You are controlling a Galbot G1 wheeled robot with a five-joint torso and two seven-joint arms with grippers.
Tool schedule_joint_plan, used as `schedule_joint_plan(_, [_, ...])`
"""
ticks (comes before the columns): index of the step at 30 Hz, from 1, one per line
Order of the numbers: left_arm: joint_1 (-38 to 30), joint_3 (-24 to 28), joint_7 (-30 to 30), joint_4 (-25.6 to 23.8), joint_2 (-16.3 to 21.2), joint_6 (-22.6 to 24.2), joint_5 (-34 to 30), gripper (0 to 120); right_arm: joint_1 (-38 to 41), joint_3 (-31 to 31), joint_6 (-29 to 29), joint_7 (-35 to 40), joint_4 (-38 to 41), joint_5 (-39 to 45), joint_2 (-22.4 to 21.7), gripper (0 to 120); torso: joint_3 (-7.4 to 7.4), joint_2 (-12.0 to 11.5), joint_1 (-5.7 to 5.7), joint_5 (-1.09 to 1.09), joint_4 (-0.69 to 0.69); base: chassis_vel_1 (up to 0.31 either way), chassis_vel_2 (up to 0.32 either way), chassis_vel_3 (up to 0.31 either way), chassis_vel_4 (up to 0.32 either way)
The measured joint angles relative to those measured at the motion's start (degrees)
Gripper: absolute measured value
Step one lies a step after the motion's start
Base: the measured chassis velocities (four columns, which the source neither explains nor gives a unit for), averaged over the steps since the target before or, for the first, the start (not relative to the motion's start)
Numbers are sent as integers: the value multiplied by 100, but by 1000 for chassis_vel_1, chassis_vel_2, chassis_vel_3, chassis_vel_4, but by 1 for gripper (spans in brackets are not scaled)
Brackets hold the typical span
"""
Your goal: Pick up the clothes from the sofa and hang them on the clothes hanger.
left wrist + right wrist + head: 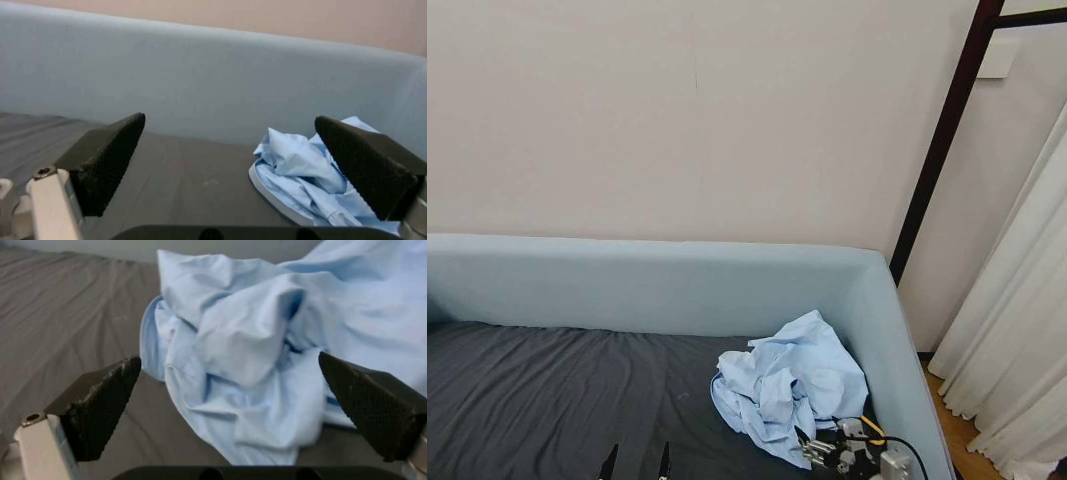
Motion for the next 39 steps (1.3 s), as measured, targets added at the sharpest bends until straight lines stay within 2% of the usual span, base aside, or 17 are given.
schedule_joint_plan(2, [30,-24,2,5,-25,-1,7,100,553,-597,-7,59,-370,-15,165,100,0,0,0,0,2,0,0,0,0])
schedule_joint_plan(3, [30,-24,2,5,-25,-1,7,100,553,-597,-7,59,-370,-15,165,100,0,0,0,0,2,0,0,0,0])
schedule_joint_plan(7, [92,-87,-4,81,-101,-58,-6,100,1313,-1452,-10,98,-1084,-203,713,100,0,0,0,0,2,0,0,0,0])
schedule_joint_plan(17, [166,-151,-3,140,-230,-178,-25,100,2171,-2423,16,1,-2018,-389,1168,100,0,0,0,0,0,0,0,0,0])
schedule_joint_plan(22, [180,-147,0,150,-316,-186,1,100,2540,-2610,7,37,-2514,-44,1514,100,-1,0,0,1,1,0,0,0,0])
schedule_joint_plan(32, [243,-170,97,140,-414,-272,-140,100,2844,-2787,-5,-197,-3515,-56,2064,99,-1,0,0,1,2,0,0,0,0])
schedule_joint_plan(34, [258,-176,104,114,-418,-283,-169,100,2849,-2777,-6,-205,-3633,-86,2110,95,-1,0,0,1,2,0,0,0,0])
schedule_joint_plan(37, [288,-208,110,40,-423,-298,-235,100,2860,-2757,-21,-204,-3833,-123,2136,81,-1,0,0,1,1,0,0,0,0])
schedule_joint_plan(38, [288,-208,110,40,-423,-298,-235,100,2860,-2757,-21,-204,-3833,-123,2136,81,-1,0,0,1,1,0,0,0,0])
schedule_joint_plan(39, [289,-215,110,28,-425,-299,-254,100,2860,-2741,-47,-186,-3852,-106,2125,76,-1,0,0,1,1,0,0,0,0])
